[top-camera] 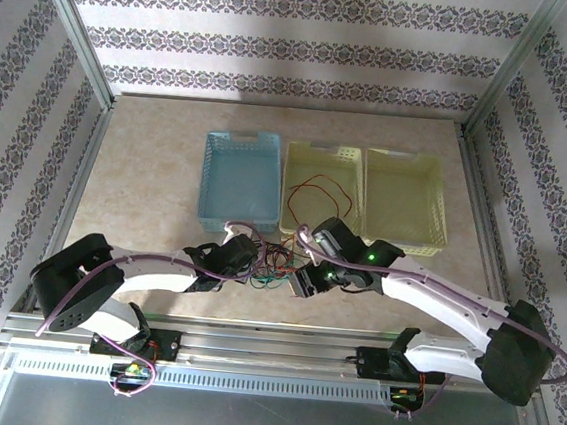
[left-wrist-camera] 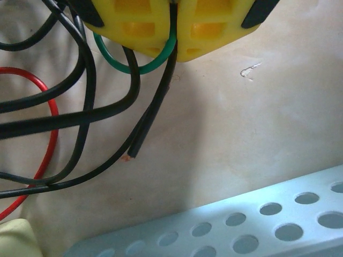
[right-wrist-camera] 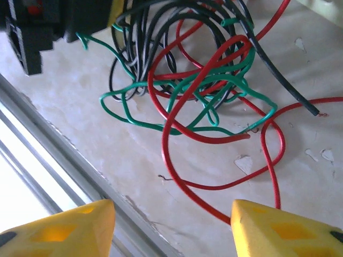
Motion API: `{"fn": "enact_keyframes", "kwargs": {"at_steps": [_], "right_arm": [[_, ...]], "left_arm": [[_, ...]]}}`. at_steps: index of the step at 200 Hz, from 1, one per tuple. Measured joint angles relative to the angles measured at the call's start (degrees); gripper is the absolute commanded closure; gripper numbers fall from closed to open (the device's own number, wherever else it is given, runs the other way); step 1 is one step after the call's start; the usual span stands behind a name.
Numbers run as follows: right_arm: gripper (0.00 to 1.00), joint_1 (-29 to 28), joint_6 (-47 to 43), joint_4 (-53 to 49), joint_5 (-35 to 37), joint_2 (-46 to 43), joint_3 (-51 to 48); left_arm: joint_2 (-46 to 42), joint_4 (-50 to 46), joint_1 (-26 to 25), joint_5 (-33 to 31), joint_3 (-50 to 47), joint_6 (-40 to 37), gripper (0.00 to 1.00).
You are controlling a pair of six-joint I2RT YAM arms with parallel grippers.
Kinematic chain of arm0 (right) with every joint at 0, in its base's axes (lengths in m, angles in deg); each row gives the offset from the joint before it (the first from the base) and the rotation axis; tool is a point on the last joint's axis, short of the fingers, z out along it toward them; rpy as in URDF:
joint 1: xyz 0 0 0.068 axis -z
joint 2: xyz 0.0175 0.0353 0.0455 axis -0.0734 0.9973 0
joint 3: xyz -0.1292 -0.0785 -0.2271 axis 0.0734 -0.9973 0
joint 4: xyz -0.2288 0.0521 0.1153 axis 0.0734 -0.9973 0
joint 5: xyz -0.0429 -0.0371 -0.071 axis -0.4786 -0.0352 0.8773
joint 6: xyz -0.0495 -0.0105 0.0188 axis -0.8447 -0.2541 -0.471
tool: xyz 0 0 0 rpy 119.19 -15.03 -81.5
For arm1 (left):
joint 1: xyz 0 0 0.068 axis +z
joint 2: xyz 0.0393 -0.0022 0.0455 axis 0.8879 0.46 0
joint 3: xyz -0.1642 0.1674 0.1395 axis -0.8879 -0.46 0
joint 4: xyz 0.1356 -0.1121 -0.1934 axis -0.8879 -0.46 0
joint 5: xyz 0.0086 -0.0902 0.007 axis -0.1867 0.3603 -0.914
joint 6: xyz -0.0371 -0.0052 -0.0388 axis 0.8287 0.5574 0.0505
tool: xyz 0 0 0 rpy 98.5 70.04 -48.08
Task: Untangle the cables
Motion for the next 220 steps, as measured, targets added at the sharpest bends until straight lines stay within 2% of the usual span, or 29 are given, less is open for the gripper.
{"fn": "enact_keyframes", "kwargs": {"at_steps": [25,36,44,66,77,87,144,188,220], "right_arm": [[0.44,-0.07,-1.42,-0.31,3.87,1.97,0.00],[0.48,-0.07,-1.75,-0.33,5.18,2.71,0.00],[0.56,-0.07,-2.23,-0.31,6.10,3.28,0.00],[0.84,-0.07,-2.99,-0.28,7.85,3.89,0.00],[0.94,-0.04,-2.62,-0.15,8.28,3.78,0.00],[0.99,0.11,-2.80,-0.04,8.68,3.34,-0.02],[1.00,5.81,-2.51,-1.49,7.32,-8.17,1.09],[1.00,12.98,-2.47,-2.95,6.75,-16.39,8.57],[1.00,17.64,-2.51,-3.13,6.01,-19.06,14.49]], "left_arm": [[0.00,-0.02,0.00,0.02,0.04,0.00,1.00],[0.00,-0.02,0.00,0.04,0.04,0.00,1.00],[0.00,0.00,0.00,0.13,0.04,0.00,1.00],[0.00,-0.02,0.00,0.17,0.04,0.00,1.00],[0.00,-0.02,0.00,0.17,0.04,0.00,1.00],[0.00,0.00,0.00,0.17,0.04,0.00,1.00],[0.83,0.26,0.00,0.13,0.09,0.00,1.00],[2.27,-0.17,0.00,-0.46,1.22,-0.02,1.00],[2.73,-0.22,0.00,-0.70,1.55,-0.24,1.00]]}}
